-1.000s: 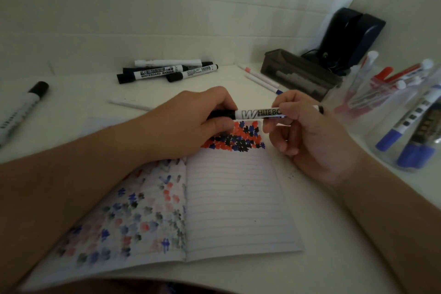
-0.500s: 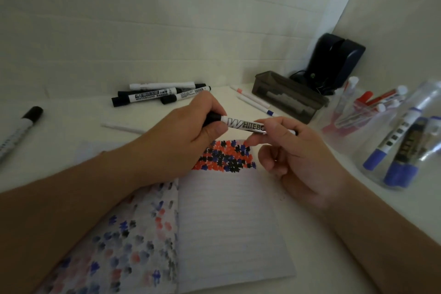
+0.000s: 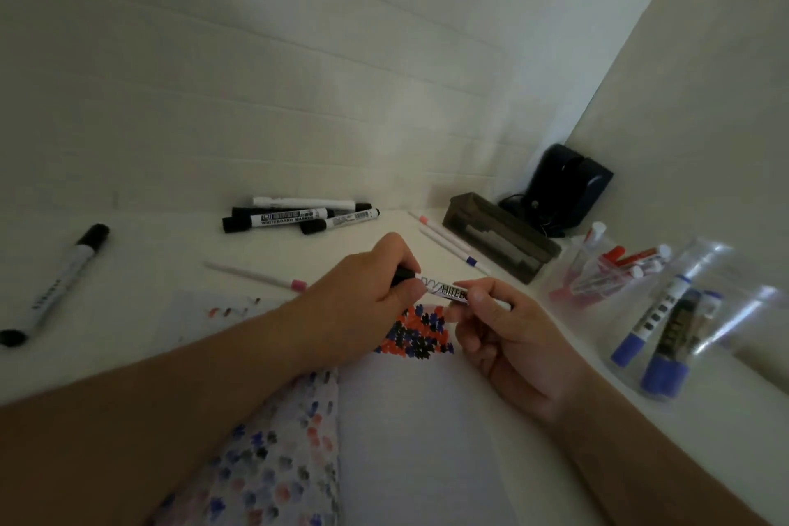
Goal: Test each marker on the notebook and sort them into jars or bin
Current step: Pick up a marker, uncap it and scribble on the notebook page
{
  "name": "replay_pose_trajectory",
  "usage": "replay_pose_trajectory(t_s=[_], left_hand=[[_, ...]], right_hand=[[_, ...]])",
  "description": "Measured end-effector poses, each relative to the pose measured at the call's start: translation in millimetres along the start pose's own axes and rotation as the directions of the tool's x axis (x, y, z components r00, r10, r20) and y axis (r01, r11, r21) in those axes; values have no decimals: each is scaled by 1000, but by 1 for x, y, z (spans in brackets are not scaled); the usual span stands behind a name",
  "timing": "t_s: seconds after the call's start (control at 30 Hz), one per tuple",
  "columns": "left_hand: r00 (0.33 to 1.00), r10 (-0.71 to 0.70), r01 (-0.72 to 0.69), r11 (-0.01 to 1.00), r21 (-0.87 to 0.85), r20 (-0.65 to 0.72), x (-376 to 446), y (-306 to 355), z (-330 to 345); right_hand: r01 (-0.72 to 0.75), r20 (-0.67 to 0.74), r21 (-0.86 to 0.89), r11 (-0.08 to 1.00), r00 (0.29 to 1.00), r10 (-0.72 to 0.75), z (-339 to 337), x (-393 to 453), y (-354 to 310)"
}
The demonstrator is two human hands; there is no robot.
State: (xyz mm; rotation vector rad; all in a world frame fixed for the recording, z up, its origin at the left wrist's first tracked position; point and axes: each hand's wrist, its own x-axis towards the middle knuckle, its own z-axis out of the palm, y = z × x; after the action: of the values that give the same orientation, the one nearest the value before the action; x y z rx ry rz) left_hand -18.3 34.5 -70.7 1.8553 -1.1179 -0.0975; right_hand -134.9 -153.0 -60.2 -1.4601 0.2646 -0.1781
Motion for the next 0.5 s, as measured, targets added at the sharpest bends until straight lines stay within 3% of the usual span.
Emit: replay_pose_trajectory(t_s=[0.1, 0.23, 0.37, 0.5], left_hand=[[1000, -23, 20, 993, -119, -20, 0, -1, 3], [998, -58, 56, 996, -69, -22, -1, -9, 0], [998, -57, 58, 996, -65, 24, -3, -9, -3], [996, -68, 71, 996, -54, 51, -2, -10, -4]], right_hand=[[-70, -97, 152, 986, 992, 85, -8, 15, -11], [120, -400, 433, 893, 914, 71, -30, 55, -28], [180, -525, 376, 909, 850, 49, -35, 84, -34], [138, -538, 356, 924, 839, 82, -31, 95, -38]])
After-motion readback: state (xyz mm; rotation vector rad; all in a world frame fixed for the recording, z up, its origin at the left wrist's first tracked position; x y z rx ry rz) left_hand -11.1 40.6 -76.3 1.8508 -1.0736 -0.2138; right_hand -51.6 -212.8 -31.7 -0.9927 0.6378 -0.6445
